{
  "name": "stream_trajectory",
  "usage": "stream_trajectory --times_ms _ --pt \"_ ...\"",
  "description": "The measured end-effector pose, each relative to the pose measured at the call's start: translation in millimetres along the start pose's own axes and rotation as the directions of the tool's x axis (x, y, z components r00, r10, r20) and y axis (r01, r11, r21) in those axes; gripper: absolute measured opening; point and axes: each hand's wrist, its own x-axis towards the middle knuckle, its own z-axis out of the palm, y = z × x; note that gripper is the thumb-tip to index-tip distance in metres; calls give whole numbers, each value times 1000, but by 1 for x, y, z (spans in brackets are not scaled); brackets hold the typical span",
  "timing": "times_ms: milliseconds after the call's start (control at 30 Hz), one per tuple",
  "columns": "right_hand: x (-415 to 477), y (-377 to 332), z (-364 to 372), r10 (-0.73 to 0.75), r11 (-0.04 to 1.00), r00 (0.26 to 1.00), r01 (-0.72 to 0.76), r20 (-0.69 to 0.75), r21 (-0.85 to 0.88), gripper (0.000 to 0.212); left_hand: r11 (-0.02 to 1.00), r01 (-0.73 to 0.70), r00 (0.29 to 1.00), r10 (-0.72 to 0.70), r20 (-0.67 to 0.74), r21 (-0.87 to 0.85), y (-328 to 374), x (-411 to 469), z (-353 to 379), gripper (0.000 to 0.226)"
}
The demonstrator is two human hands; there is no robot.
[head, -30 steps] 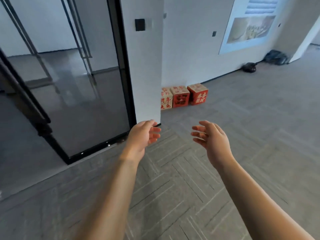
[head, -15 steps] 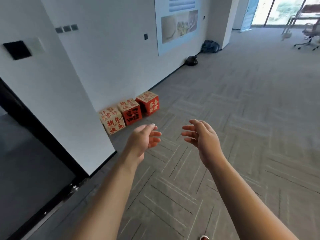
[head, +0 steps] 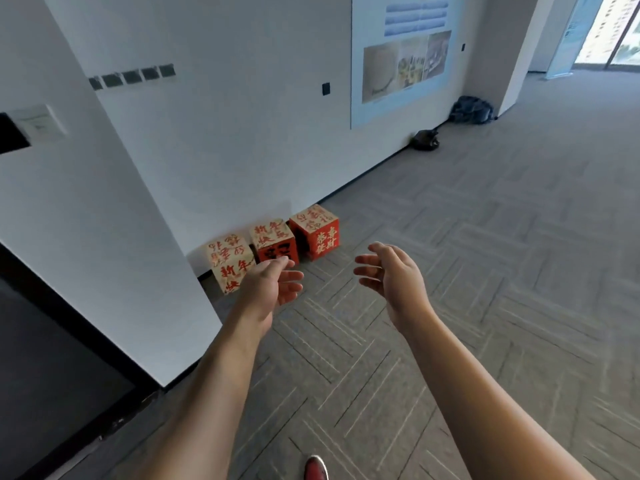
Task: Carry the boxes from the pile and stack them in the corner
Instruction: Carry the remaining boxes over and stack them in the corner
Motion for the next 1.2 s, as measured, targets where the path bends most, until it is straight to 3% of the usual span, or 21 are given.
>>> stream_trajectory --times_ms 333,567,767,1000,1200 --pt "259 -10 67 40 995 999 -38 21 -92 18 988 121 989 -128 -72 -95 22 261 17 28" --pt "415 -48 81 20 998 999 -23 -33 -66 19 993 116 993 -115 31 -39 82 429 83 28" --pt "545 -57 67 36 998 998 -39 -51 -46 19 989 148 986 -148 70 10 92 545 143 35" --pt "707 -66 57 107 993 994 -106 31 -50 23 988 146 988 -144 -54 41 116 668 205 28" --pt "822 -84 84 169 981 975 -153 142 -117 25 986 164 969 -162 -184 -6 134 755 216 30"
